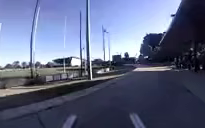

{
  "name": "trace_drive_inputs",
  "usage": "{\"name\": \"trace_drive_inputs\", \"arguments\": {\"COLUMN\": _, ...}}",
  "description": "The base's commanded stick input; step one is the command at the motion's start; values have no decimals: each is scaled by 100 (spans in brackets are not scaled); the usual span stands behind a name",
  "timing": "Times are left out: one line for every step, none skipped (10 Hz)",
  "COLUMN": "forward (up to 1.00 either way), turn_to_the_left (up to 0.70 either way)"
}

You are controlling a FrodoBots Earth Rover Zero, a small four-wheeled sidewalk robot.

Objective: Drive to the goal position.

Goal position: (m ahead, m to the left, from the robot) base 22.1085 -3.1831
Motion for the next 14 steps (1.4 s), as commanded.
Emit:
{"name": "trace_drive_inputs", "arguments": {"forward": 0, "turn_to_the_left": -45}}
{"name": "trace_drive_inputs", "arguments": {"forward": 0, "turn_to_the_left": -45}}
{"name": "trace_drive_inputs", "arguments": {"forward": 100, "turn_to_the_left": -27}}
{"name": "trace_drive_inputs", "arguments": {"forward": 100, "turn_to_the_left": -27}}
{"name": "trace_drive_inputs", "arguments": {"forward": 100, "turn_to_the_left": -27}}
{"name": "trace_drive_inputs", "arguments": {"forward": 100, "turn_to_the_left": -27}}
{"name": "trace_drive_inputs", "arguments": {"forward": 100, "turn_to_the_left": -27}}
{"name": "trace_drive_inputs", "arguments": {"forward": 100, "turn_to_the_left": -27}}
{"name": "trace_drive_inputs", "arguments": {"forward": 100, "turn_to_the_left": -27}}
{"name": "trace_drive_inputs", "arguments": {"forward": 100, "turn_to_the_left": -27}}
{"name": "trace_drive_inputs", "arguments": {"forward": 100, "turn_to_the_left": -27}}
{"name": "trace_drive_inputs", "arguments": {"forward": 100, "turn_to_the_left": -27}}
{"name": "trace_drive_inputs", "arguments": {"forward": 100, "turn_to_the_left": -27}}
{"name": "trace_drive_inputs", "arguments": {"forward": 100, "turn_to_the_left": -27}}
